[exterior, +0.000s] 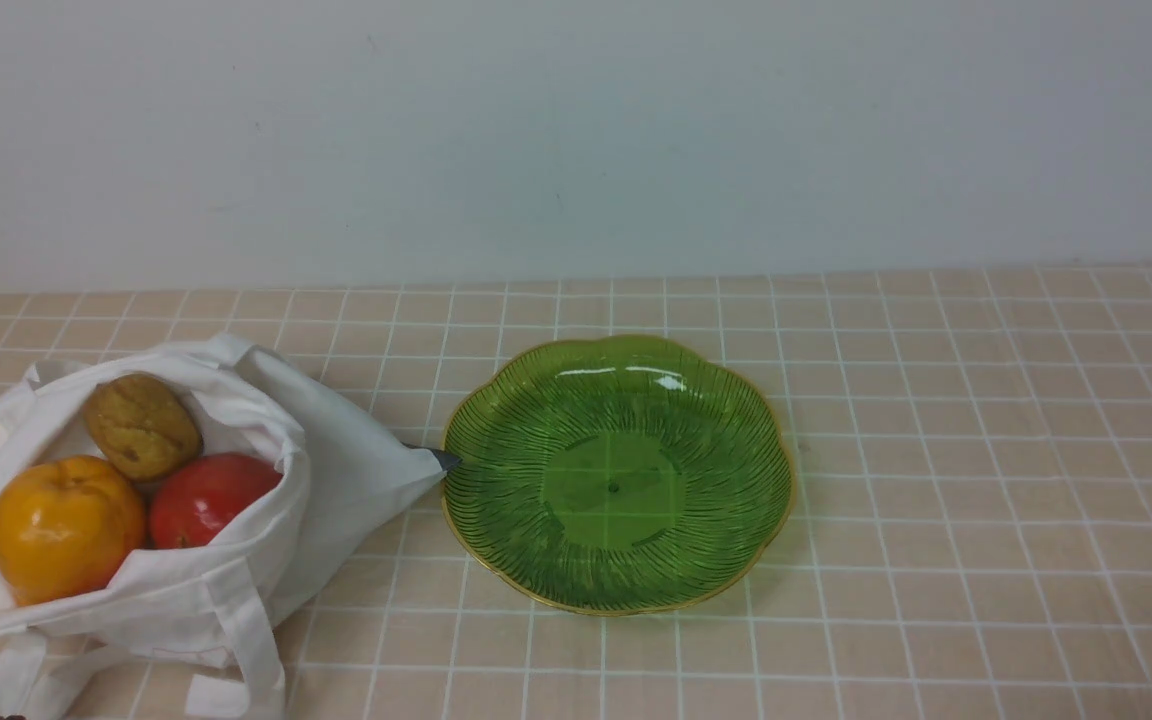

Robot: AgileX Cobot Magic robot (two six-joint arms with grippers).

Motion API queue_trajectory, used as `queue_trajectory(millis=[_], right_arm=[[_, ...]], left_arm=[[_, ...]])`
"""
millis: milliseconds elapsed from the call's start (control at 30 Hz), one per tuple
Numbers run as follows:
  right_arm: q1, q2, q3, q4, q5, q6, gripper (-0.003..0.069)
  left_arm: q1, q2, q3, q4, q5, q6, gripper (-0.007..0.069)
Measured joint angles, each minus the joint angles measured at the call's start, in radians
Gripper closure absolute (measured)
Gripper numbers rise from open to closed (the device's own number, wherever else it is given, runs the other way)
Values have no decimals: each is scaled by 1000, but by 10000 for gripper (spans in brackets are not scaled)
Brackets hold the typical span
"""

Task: Take the fruit out of the bag on the brown coffee tablecloth and place them on the plate.
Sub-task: 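Reach into the cloth bag and grasp the kiwi with the left gripper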

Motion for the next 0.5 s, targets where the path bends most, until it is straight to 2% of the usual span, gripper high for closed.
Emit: queue_trajectory(millis=[200,300,400,500], right_arm=[[0,0,0,0,0,0,673],[0,0,0,0,0,0,673],[0,0,0,0,0,0,673],[0,0,0,0,0,0,673]], left_arm=[[0,0,2,15,-21,-1,632],[0,0,3,-38,-64,-6,632],[0,0,3,-133,-121,-20,632],[0,0,3,-309,-202,-55,632]])
